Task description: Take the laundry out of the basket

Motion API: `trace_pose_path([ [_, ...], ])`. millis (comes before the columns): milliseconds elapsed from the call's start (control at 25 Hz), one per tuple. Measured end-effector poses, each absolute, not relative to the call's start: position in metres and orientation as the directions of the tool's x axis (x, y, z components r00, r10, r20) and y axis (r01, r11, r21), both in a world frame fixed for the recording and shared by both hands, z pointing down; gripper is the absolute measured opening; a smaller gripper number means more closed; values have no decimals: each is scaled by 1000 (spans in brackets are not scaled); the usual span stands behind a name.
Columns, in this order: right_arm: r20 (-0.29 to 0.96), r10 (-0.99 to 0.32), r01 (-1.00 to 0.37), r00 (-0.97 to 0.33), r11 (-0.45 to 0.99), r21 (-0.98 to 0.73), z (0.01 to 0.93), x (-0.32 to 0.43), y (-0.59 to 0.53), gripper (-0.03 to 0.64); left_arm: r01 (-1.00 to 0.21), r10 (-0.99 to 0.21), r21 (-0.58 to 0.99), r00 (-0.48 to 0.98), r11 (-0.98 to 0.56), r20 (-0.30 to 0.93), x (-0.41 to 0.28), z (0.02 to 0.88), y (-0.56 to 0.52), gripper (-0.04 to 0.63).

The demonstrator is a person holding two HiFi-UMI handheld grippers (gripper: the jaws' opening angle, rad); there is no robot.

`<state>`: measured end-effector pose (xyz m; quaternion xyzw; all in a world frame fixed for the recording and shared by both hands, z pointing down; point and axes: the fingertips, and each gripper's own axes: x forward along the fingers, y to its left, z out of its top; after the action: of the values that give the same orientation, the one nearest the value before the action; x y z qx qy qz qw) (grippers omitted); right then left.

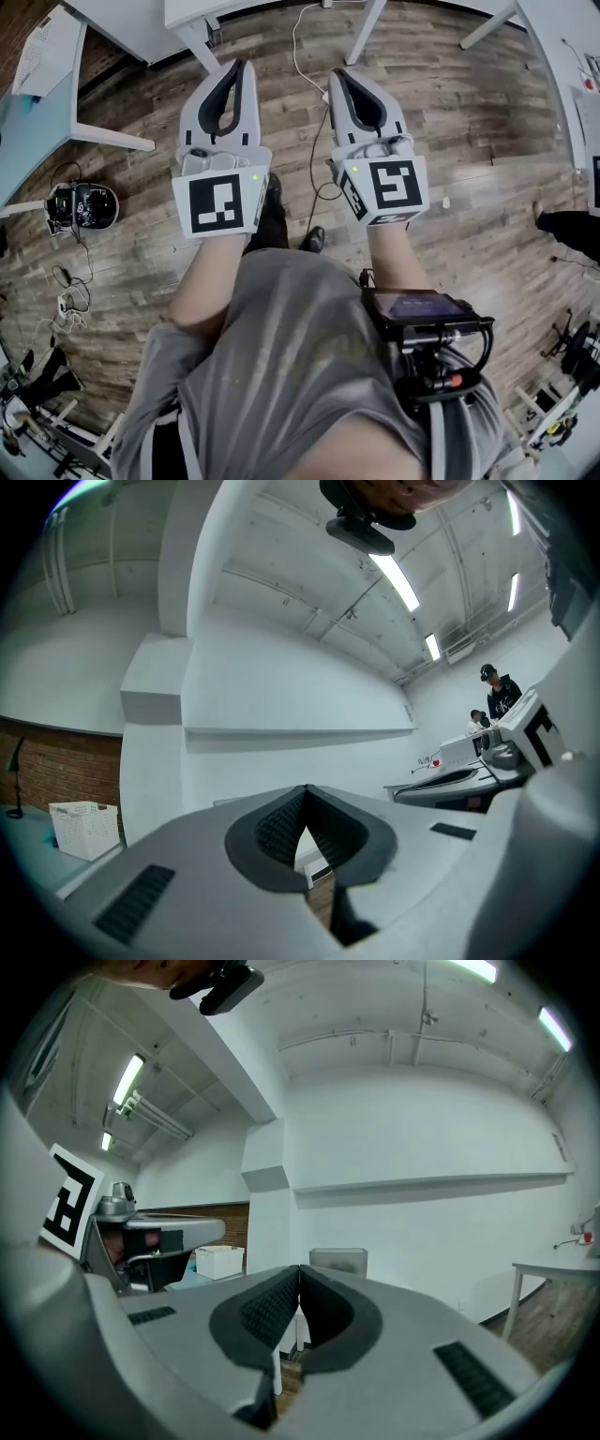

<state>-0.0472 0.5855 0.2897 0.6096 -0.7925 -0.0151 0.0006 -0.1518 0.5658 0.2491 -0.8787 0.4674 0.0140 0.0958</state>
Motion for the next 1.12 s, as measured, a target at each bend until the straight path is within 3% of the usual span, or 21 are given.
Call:
trace_pose_path([
  [400, -22, -970, -970, -243, 242, 40, 281, -73, 465, 8, -810, -818, -150, 576, -568, -14, -176, 255, 439, 8],
  [1120, -32, -980, -979, -195, 192, 73, 265, -95, 363, 8, -780, -784, -143, 620, -610, -39, -196, 246, 339, 8],
])
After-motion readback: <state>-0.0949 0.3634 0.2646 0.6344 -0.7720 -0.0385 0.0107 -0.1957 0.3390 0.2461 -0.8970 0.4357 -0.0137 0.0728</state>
